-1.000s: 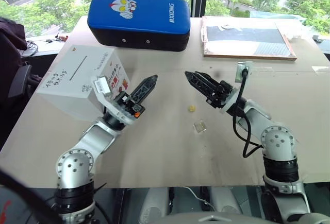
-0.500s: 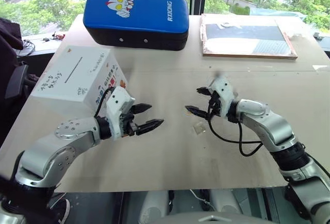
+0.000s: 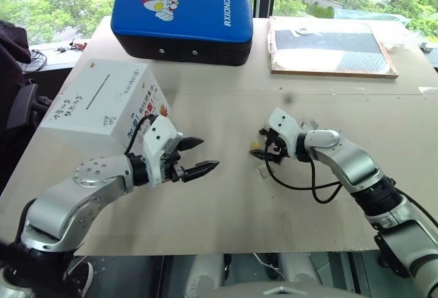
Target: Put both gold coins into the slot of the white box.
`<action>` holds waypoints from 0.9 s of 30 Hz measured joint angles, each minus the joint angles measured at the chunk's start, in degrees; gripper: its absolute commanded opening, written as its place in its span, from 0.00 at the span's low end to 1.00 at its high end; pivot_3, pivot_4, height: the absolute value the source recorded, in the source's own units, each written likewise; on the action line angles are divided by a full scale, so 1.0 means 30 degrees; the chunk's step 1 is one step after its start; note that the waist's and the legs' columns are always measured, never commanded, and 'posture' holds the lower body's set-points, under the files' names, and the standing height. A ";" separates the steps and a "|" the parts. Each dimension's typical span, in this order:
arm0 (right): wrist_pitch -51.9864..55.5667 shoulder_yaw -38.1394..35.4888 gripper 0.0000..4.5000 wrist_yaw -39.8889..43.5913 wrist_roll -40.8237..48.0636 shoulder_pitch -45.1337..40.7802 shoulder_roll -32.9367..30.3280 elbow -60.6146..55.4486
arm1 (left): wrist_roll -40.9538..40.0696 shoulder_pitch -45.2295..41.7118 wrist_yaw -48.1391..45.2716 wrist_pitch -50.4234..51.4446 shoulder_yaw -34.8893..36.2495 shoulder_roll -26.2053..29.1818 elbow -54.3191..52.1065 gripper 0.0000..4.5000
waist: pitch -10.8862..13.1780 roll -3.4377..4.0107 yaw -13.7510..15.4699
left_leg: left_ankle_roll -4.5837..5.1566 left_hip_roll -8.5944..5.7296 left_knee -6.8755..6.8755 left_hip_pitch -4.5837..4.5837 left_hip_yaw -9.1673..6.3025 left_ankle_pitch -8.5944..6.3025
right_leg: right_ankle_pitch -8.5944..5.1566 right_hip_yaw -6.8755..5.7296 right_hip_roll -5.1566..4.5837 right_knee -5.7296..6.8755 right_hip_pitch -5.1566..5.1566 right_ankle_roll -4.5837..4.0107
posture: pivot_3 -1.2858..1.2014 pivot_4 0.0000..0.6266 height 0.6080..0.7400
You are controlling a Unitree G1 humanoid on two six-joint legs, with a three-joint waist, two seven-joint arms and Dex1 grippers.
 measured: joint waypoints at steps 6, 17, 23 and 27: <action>0.0339 0.0608 0.12 0.0620 -0.0953 -0.0307 -0.0109 -0.0464 | 0.0193 -0.0004 -0.0053 0.0010 0.0125 -0.0244 -0.0022 0.86 | -0.0013 -0.0005 -0.0014 | 0.0001 -0.0001 0.0017 0.0020 0.0006 0.0000 | 0.0001 -0.0024 0.0003 0.0041 0.0002 0.0001 | 0.52 0.24 1.00; 0.0453 -0.0658 0.12 0.0669 -0.0859 -0.0016 0.1069 -0.0265 | -0.0786 -0.0393 0.0688 0.0294 0.1287 -0.3209 0.0277 0.86 | -0.0014 -0.0008 -0.0001 | 0.0036 -0.0005 0.0191 0.0009 -0.0006 -0.0020 | 0.0000 -0.0037 -0.0003 0.0216 0.0001 0.0002 | 0.52 0.24 1.00; 0.0528 -0.4257 0.12 0.0339 0.2154 -0.0084 0.3926 -0.1009 | -0.5928 -0.1029 0.3544 0.1093 0.3551 -0.7600 0.1118 0.86 | -0.0013 -0.0016 -0.0056 | 0.0084 0.0006 0.0320 0.0021 -0.0039 -0.0049 | 0.0009 -0.0015 -0.0013 0.0354 0.0013 -0.0001 | 0.52 0.24 1.00; 0.2772 -0.7138 0.12 -0.1136 0.5473 -0.0524 0.6706 -0.1779 | -0.7968 -0.1112 0.5139 0.1067 0.4275 -0.9133 0.1707 0.86 | -0.0016 -0.0018 -0.0030 | 0.0073 0.0010 0.0333 0.0022 -0.0083 -0.0042 | 0.0021 -0.0018 -0.0006 0.0382 0.0021 -0.0023 | 0.52 0.24 1.00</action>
